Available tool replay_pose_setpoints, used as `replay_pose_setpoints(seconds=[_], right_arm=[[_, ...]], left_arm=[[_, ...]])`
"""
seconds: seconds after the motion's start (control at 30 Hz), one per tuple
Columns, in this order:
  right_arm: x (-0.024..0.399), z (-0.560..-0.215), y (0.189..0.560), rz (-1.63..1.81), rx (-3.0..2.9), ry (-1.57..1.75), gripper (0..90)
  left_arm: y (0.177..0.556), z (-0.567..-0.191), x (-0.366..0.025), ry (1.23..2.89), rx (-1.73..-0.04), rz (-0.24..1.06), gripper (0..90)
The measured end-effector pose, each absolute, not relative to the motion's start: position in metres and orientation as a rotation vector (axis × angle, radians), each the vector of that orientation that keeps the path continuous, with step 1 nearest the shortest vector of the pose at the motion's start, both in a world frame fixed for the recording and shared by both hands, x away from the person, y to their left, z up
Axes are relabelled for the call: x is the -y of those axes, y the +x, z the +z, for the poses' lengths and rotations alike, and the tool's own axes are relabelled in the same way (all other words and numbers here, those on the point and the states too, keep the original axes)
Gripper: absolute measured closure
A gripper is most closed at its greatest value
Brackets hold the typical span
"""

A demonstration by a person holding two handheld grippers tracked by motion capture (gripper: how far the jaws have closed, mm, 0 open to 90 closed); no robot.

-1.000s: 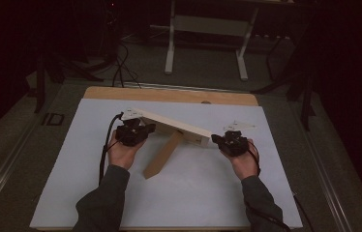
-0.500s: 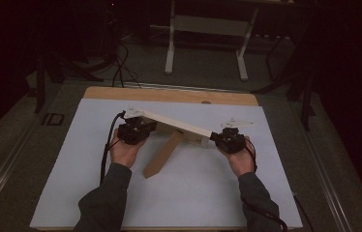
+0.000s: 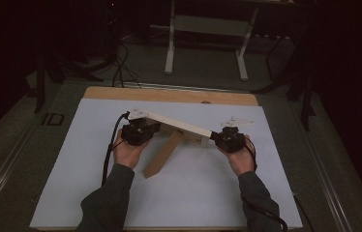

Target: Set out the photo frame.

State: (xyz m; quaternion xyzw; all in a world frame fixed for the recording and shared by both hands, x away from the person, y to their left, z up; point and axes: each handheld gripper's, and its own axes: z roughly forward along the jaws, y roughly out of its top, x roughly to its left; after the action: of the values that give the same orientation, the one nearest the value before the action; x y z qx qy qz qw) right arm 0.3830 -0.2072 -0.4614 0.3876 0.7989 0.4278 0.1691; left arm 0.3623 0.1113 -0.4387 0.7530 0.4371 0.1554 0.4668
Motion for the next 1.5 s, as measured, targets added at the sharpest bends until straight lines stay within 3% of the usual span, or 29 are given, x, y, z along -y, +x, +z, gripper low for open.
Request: replay_pose_setpoints(seconds=[1.5], right_arm=[[0.202,-0.456,0.382,1.245,-2.319,1.058,90.0]], left_arm=[[0.353,-0.431,-0.077,1.908,-0.972,0.364,90.0]])
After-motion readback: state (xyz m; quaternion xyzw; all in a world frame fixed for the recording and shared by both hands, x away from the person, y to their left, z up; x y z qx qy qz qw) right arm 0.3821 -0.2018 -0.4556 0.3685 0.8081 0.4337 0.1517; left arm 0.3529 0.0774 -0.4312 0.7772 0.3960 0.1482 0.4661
